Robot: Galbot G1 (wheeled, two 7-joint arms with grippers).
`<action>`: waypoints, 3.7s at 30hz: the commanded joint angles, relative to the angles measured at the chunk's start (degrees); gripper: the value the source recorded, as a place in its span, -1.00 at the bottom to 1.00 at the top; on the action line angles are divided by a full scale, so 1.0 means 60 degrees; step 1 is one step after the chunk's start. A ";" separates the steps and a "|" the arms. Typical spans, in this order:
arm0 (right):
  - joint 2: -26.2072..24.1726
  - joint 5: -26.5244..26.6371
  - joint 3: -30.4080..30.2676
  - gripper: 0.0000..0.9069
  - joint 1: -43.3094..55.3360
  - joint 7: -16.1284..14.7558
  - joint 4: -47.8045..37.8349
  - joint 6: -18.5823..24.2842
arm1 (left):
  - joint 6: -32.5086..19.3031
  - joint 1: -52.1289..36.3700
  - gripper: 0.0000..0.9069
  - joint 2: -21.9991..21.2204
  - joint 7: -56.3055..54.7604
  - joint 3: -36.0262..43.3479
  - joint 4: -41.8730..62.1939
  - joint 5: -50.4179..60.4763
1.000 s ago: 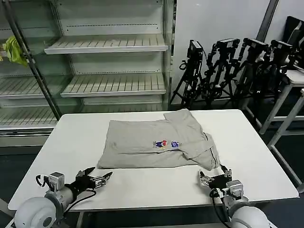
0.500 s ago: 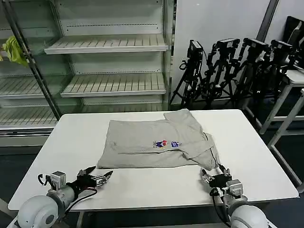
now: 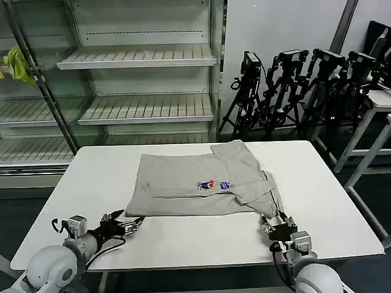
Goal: Fold and organize the clothes.
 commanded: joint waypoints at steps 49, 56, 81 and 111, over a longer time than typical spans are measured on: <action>-0.2722 0.2166 0.1755 -1.00 -0.2607 0.0953 0.2863 -0.0857 | 0.0273 0.3727 -0.87 0.2066 -0.0144 -0.2987 -0.2412 -0.1160; -0.3008 0.2315 0.2719 -1.00 -0.3724 0.1143 0.3388 -0.1097 | 0.0279 0.5392 -0.87 0.2100 -0.0170 -0.3934 -0.2937 -0.1178; -0.2550 0.1608 0.4003 -1.00 -0.6338 0.1240 0.3625 -0.1522 | 0.0274 0.6826 -0.84 0.1162 -0.0125 -0.4046 -0.3416 -0.0148; -0.2220 0.1698 0.4524 1.00 -0.6213 0.1710 0.4185 -0.1825 | 0.0214 0.7029 1.00 0.0549 -0.0659 -0.4617 -0.4506 0.0278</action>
